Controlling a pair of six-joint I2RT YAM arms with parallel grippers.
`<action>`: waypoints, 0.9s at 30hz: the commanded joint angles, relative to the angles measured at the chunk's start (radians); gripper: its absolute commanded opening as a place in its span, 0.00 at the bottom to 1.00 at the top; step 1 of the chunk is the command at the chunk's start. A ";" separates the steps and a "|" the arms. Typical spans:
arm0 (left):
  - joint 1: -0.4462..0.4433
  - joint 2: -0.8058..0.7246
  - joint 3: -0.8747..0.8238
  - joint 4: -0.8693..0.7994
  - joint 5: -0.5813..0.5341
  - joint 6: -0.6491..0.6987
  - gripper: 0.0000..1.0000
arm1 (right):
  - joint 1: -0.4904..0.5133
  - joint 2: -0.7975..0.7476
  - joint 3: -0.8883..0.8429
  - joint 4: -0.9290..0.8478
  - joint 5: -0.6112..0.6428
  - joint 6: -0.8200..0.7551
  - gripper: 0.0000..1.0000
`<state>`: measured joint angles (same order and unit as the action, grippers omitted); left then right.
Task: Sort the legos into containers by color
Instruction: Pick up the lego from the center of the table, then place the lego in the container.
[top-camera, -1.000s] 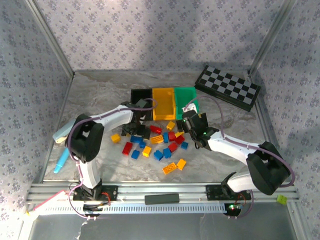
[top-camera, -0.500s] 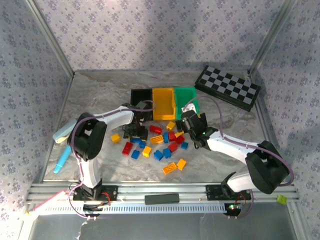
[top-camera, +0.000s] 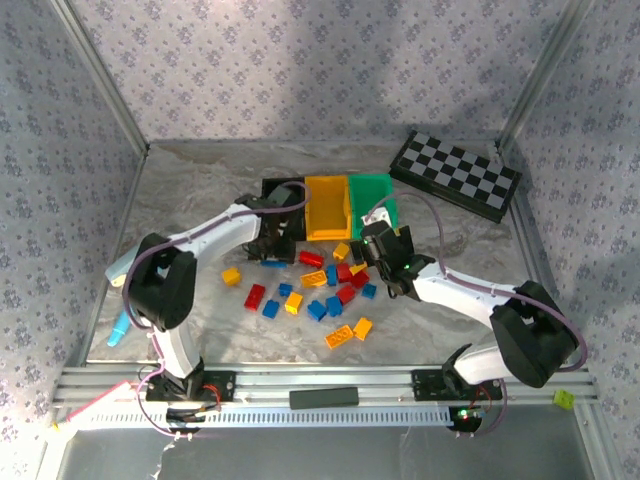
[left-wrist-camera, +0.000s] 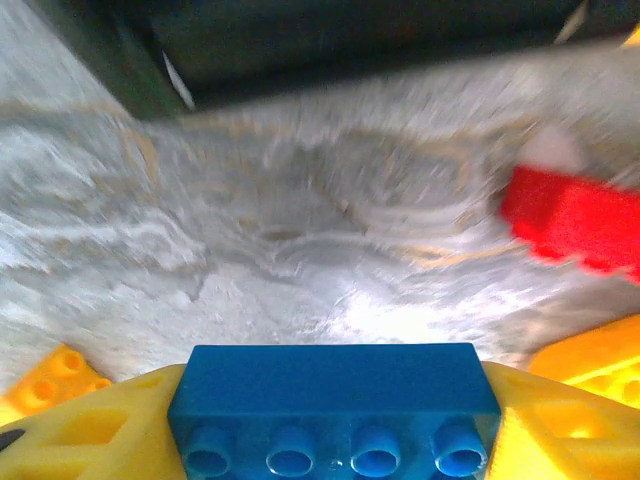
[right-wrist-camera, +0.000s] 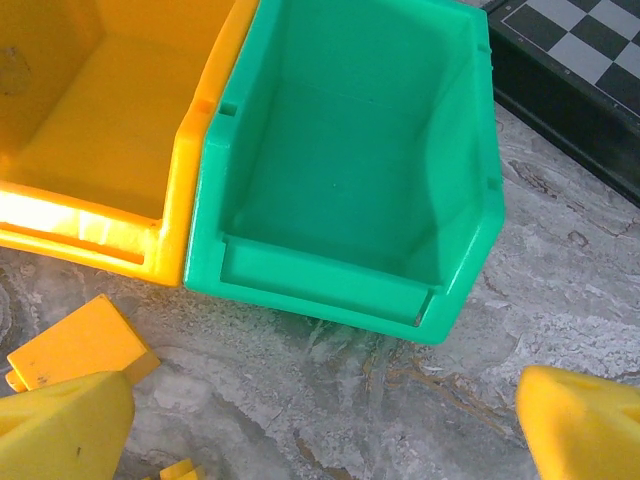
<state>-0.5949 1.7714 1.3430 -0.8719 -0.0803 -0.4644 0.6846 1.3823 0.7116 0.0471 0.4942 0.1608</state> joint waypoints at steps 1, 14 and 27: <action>0.029 -0.029 0.111 -0.030 -0.050 0.035 0.62 | 0.006 0.011 0.031 -0.015 0.027 -0.001 1.00; 0.077 0.166 0.432 -0.087 -0.125 0.083 0.85 | 0.010 0.012 0.029 -0.011 0.035 -0.004 1.00; 0.016 -0.181 -0.052 0.027 -0.101 0.021 0.88 | 0.021 -0.005 0.028 -0.012 0.029 0.001 1.00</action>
<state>-0.5713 1.6691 1.3708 -0.8494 -0.1898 -0.4133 0.6975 1.3842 0.7116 0.0475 0.4950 0.1604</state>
